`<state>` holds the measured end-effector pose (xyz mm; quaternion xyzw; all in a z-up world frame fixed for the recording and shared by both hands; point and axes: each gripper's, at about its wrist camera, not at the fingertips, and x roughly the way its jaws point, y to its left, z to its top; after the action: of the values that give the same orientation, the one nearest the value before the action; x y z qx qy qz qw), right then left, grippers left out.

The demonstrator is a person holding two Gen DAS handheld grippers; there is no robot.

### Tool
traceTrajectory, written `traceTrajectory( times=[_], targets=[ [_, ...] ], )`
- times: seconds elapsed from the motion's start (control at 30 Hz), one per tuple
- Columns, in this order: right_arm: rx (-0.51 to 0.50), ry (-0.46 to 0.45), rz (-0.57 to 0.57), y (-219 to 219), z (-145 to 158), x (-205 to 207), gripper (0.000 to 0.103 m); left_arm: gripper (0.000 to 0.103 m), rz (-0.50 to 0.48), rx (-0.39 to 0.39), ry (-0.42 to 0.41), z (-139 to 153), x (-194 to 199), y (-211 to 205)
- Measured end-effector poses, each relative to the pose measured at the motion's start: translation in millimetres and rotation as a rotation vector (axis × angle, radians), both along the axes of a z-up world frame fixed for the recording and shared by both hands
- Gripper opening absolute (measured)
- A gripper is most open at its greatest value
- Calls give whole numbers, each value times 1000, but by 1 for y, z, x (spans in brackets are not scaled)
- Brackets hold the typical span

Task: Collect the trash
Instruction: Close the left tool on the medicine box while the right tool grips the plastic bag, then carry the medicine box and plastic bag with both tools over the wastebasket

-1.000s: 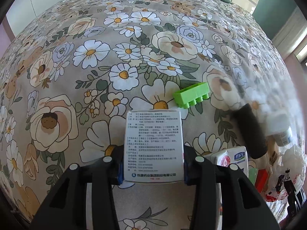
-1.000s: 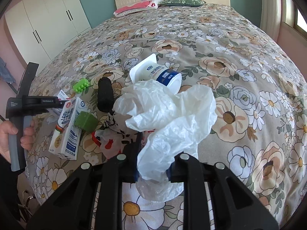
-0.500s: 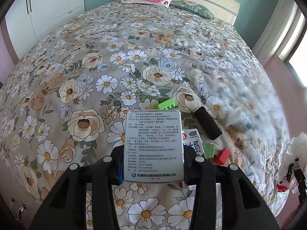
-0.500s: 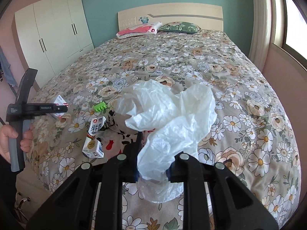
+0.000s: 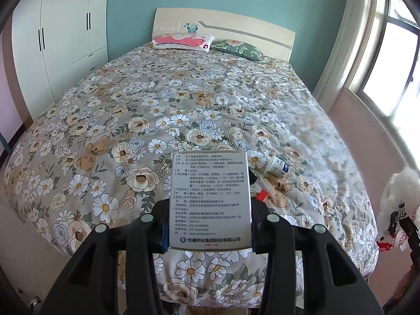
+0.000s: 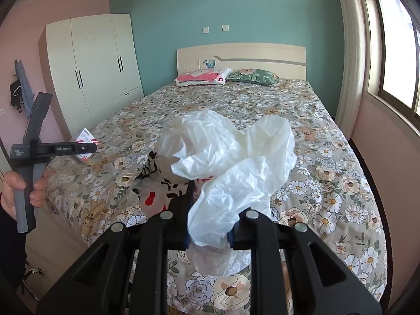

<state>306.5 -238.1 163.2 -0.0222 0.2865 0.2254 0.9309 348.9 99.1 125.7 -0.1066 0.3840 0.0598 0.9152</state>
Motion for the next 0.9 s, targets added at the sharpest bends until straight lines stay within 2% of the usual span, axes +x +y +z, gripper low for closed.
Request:
traceTrajectory(
  times=[0.2,0.37,0.6,0.9],
  targets=[
    [-40,-43,20,-1,23,-54,21,45,-47,19,-53,21,-58,-11],
    [-82,-72,41,5,29,-96,21,45,-83,36,-71,24,-98,-18],
    [-148,-85,86,21,19,-136,21,45,-145,79,-55,6,-141,-29],
    [-222,-48,162,50,-20,-165,21,45,-193,130,7,-34,-175,-31]
  ],
)
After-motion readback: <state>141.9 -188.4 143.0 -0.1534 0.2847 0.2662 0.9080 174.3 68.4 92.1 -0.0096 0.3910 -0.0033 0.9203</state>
